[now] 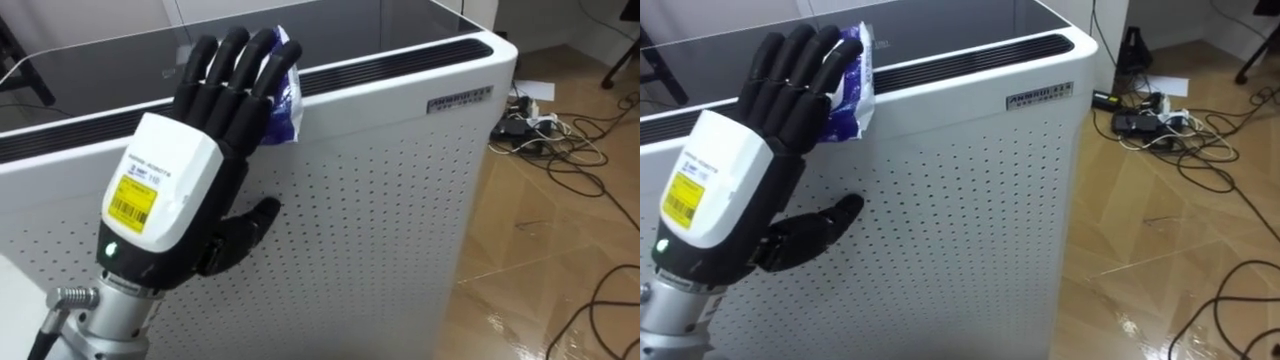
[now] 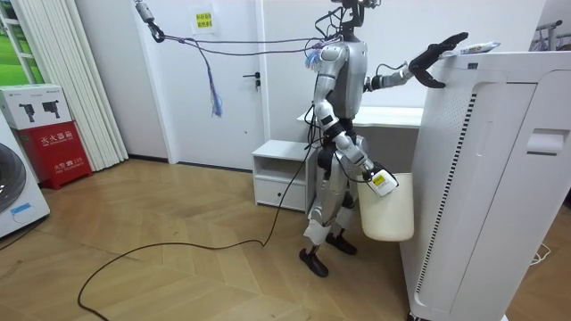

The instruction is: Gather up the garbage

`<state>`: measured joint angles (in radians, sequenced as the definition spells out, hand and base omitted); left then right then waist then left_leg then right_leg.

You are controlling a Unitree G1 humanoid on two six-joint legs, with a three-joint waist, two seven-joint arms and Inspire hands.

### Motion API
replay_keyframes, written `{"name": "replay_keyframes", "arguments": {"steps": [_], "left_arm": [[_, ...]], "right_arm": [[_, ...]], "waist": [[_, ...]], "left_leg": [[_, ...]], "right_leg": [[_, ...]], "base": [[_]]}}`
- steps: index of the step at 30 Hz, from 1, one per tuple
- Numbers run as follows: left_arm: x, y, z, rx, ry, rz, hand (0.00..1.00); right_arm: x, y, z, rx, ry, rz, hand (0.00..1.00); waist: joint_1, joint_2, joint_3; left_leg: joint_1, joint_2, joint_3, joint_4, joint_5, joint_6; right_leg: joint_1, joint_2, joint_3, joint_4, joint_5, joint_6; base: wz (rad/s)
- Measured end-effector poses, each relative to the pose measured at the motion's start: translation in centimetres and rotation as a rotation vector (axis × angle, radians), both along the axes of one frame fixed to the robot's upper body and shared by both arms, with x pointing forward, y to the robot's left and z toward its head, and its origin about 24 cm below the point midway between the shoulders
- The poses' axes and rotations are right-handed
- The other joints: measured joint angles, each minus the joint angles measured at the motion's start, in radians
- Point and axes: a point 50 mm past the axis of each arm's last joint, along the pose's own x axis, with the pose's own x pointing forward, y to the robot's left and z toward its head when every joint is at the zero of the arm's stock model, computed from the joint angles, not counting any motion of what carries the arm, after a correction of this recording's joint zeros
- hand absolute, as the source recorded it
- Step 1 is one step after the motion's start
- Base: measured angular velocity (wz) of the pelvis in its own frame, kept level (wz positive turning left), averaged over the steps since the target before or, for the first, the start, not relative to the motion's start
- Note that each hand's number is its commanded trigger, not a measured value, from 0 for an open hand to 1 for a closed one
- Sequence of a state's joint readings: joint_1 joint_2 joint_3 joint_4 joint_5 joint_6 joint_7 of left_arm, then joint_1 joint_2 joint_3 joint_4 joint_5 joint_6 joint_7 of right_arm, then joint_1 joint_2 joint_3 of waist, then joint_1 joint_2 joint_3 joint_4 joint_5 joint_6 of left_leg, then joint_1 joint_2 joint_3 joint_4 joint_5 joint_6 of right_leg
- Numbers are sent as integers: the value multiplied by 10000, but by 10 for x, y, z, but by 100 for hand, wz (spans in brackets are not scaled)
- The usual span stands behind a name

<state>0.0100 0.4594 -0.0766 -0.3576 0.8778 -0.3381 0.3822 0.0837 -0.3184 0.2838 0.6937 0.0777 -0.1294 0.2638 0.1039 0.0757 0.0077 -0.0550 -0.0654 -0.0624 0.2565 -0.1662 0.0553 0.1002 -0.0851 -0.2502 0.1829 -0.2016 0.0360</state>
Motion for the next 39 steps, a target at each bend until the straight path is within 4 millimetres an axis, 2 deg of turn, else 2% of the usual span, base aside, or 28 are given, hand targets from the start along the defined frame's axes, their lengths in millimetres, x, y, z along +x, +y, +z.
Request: {"name": "replay_keyframes", "arguments": {"steps": [5, 7, 9, 10, 12, 19, 23, 27, 39], "left_arm": [[-5, 4, 14, 210, -766, 161, 0], [-5, 7, 17, 217, -900, 285, 49], [-5, 7, 17, 215, -913, 285, 62], [-5, 7, 17, 215, -915, 285, 77], [-5, 7, 17, 215, -895, 311, 100], [-5, 8, 15, 291, -582, 484, 100], [-3, 9, 23, -253, -832, 770, 100], [-3, 13, 20, -580, -569, 1054, 100], [-2, 20, 16, -700, -322, 1649, 100]], "right_arm": [[0, 0, 0, -34, -3, 13, 100], [0, 1, 0, -42, -42, 7, 100], [1, 1, 1, -96, -151, -59, 100], [1, 1, 2, -113, -184, -85, 100], [3, 2, 4, -127, -341, -98, 100], [4, 4, 5, -52, -422, -6, 100], [4, 4, 5, 10, -245, 92, 100], [2, 3, 4, -35, -76, 46, 100], [4, -2, 7, -222, -183, -456, 100]], "waist": [[156, -9, 5], [177, -24, 14], [207, -48, 29], [207, -50, 31], [208, -65, 40], [153, -78, 38], [65, -21, -41], [-156, -32, -127], [-415, -162, -104]], "left_leg": [[-5, -2, 38, -14, 4, -7], [-5, -3, 40, -19, 5, -6], [-11, -3, 41, -18, 5, -6], [-14, -4, 33, -14, 5, -6], [-16, -7, 16, -12, 10, -10], [-47, -7, -3, 5, 14, -12], [-32, -10, -10, -37, 22, -14], [7, -7, 12, -43, 33, -17], [307, -7, 94, -389, 157, -38]], "right_leg": [[2, -2, -31, -7, -1, 0], [4, -3, -33, -8, 0, 0], [7, -2, -37, -7, -1, 0], [7, -1, -47, -7, 0, 0], [10, 0, -73, -6, 0, 0], [1, 1, -128, -3, 0, 0], [-16, -2, -110, 7, 0, 0], [28, -5, -103, 5, -1, 1], [205, -6, 13, -35, -17, -26]], "base": [[1], [0], [0], [0], [0], [1], [-2], [-1], [-2]]}}
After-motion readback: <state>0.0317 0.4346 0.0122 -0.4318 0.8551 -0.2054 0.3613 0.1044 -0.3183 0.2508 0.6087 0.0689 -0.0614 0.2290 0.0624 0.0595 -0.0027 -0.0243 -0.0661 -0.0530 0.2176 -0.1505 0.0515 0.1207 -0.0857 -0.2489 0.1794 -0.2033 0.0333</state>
